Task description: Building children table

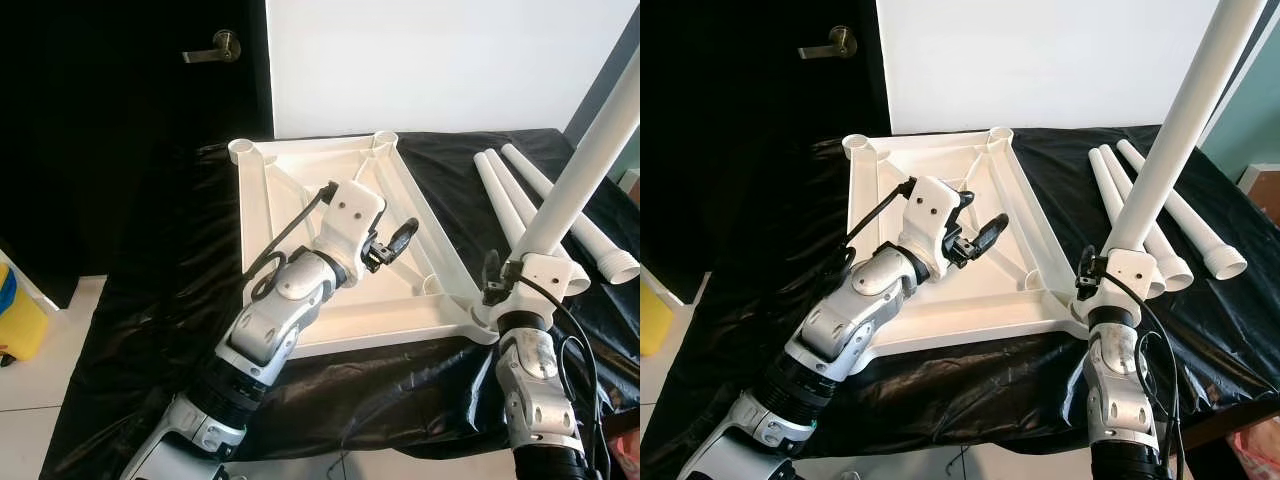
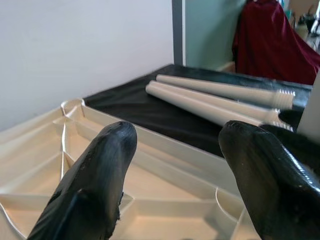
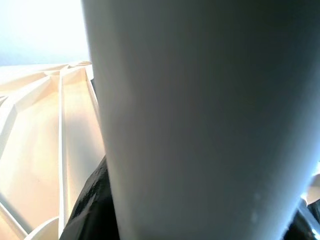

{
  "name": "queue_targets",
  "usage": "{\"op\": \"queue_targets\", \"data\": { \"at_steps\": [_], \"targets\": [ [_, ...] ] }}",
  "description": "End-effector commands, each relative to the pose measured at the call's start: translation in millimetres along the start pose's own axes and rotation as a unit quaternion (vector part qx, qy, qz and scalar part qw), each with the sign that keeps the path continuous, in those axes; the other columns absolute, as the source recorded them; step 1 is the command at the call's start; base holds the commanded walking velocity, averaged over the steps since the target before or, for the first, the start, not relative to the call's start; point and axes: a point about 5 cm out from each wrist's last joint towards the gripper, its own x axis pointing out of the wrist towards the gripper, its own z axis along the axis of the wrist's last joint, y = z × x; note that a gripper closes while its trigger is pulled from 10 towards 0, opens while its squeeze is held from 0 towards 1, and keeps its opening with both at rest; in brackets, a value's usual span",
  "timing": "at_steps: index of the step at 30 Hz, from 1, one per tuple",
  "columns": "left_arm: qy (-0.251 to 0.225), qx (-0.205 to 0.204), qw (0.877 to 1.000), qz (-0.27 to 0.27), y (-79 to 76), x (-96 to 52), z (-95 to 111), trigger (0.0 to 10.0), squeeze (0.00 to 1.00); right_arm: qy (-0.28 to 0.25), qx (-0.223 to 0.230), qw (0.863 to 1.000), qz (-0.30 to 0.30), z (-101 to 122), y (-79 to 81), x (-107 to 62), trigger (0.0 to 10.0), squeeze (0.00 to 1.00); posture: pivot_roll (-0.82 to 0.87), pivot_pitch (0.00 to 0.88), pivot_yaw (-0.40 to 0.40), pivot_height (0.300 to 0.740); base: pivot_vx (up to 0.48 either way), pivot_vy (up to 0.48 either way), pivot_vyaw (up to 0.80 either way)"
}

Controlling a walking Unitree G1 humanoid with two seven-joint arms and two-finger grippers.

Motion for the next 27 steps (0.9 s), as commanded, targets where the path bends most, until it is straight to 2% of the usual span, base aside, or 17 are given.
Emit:
{"op": "queue_targets", "data": {
  "at_steps": [1, 5, 10, 18, 27],
  "targets": [
    [0.016, 0.020, 0.998, -0.052, -12.6, -2.6, -9, 10.0, 0.00, -0.002, 0.001, 1.000, -0.002, -3, -4.5, -1.8, 10.0, 0.00, -0.02, 0.007, -0.010, 0.740, 0.000, 0.000, 0.00],
    [0.036, 0.033, 0.995, -0.090, -22.7, -7.7, -20, 10.0, 0.00, 0.004, 0.005, 1.000, 0.004, -10, -5.8, -3.4, 10.0, 0.00, -0.01, 0.003, -0.008, 0.740, 0.000, 0.000, 0.00],
    [0.044, 0.037, 0.993, -0.103, -26.1, -9.4, -23, 10.0, 0.00, 0.004, 0.008, 1.000, 0.013, -13, -5.7, -4.9, 10.0, 0.00, -0.01, 0.000, -0.008, 0.740, 0.000, 0.000, 0.00],
    [0.065, 0.041, 0.985, -0.156, -36.1, -17.8, -32, 10.0, 0.00, 0.001, 0.012, 0.998, 0.064, -24, -3.0, -14.9, 10.0, 0.00, -0.01, 0.000, -0.004, 0.740, 0.000, 0.000, 0.00],
    [0.069, 0.043, 0.983, -0.167, -37.3, -19.5, -34, 10.0, 0.00, -0.003, 0.017, 0.995, 0.103, -30, 0.5, -20.9, 10.0, 0.00, -0.02, 0.000, -0.001, 0.740, 0.000, 0.000, 0.00]
  ]
}}
